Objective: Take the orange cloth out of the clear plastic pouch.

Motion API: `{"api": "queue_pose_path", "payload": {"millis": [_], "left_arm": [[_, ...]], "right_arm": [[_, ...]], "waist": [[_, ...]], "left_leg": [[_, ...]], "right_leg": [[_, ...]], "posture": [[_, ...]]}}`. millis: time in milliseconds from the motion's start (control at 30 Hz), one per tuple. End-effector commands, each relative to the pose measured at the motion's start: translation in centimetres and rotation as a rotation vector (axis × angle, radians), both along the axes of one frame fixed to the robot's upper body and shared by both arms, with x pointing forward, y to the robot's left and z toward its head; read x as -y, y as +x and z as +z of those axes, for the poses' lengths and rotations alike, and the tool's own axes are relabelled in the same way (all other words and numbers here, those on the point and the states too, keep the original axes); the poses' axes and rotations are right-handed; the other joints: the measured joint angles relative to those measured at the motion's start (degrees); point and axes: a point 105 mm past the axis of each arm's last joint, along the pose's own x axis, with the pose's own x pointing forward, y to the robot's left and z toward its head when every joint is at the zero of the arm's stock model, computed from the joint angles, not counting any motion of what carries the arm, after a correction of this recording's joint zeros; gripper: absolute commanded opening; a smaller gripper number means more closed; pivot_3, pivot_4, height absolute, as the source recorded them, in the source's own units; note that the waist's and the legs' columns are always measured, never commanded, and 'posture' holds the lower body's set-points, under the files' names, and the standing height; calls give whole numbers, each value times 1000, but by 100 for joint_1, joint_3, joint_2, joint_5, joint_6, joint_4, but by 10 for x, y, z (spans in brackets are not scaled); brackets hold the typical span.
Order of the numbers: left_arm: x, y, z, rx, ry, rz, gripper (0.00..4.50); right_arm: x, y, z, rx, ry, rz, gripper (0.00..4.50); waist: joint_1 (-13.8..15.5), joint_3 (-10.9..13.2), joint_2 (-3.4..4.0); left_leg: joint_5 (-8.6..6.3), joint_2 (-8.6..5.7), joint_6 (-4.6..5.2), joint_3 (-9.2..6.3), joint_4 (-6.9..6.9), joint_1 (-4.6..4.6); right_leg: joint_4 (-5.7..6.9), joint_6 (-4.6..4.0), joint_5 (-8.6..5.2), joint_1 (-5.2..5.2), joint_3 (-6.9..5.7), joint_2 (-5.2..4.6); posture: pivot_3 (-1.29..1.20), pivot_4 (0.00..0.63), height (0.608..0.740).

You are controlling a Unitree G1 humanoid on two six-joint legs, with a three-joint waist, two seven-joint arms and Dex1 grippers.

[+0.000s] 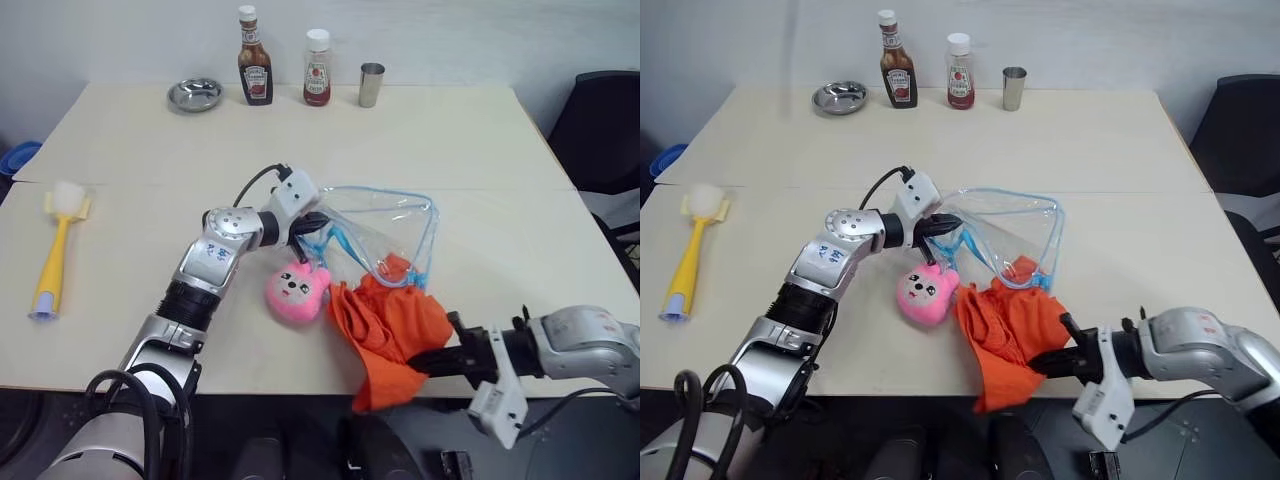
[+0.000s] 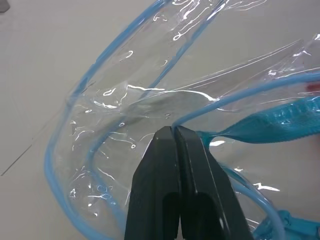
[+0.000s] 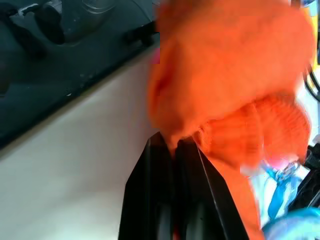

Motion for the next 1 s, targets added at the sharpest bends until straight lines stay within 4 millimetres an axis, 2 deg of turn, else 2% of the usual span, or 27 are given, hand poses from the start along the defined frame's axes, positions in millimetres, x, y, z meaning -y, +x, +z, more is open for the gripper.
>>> {"api": "queue_pose_path", "payload": {"millis": [33,133,200,367,433,533,667,767,967,1000], "left_arm": [[-23,5,15,60,-6,61,0],[-31,4,16,57,-14,79,0],[-38,0,13,52,-4,69,0],[-39,-28,9,14,2,-92,0],[-36,-47,8,-1,22,-199,0],[-39,-69,0,-35,84,-287,0],[-41,-98,-6,-126,110,-400,0],[-50,-114,-9,-174,166,-445,0],[-59,-137,-7,-225,155,-523,0],[-59,-138,-9,-227,153,-525,0]], "right_arm": [[11,1,10,25,0,-35,16],[14,1,11,17,18,-71,16],[26,5,9,8,26,-150,16],[79,33,11,-10,147,-538,16],[103,47,19,2,276,-735,16],[134,66,36,12,559,-1022,16],[159,75,32,27,728,-1272,16],[164,78,24,9,817,-1393,16],[134,71,-4,-59,767,-1371,16],[132,71,-6,-64,768,-1374,228]], "waist": [[-9,0,0],[5,0,0],[18,0,0],[21,0,0],[19,0,0],[2,0,0],[1,-2,5],[4,-2,5],[4,-1,8],[3,-1,8]], "left_leg": [[0,1,0,2,-1,1],[0,3,0,6,-1,5],[0,3,0,6,-1,3],[0,2,0,8,0,1],[0,2,-1,9,0,2],[0,4,-1,11,-4,4],[0,7,-1,12,-7,6],[-1,6,0,11,-8,2],[-3,5,5,9,-10,1],[-4,4,6,10,-10,2]], "right_leg": [[1,0,0,-1,2,0],[3,0,0,-1,4,2],[2,0,0,-1,4,0],[-1,0,0,0,5,-3],[-1,0,0,0,5,-3],[0,0,0,0,8,-2],[3,0,0,-1,11,1],[1,0,0,-1,11,0],[-1,0,0,-2,11,1],[-1,0,0,-1,12,0]], "posture": [[0,150,740],[0,150,740],[0,150,740],[0,150,740],[0,150,740],[0,150,740],[0,150,740],[0,150,740],[0,150,740],[0,150,740]]}}
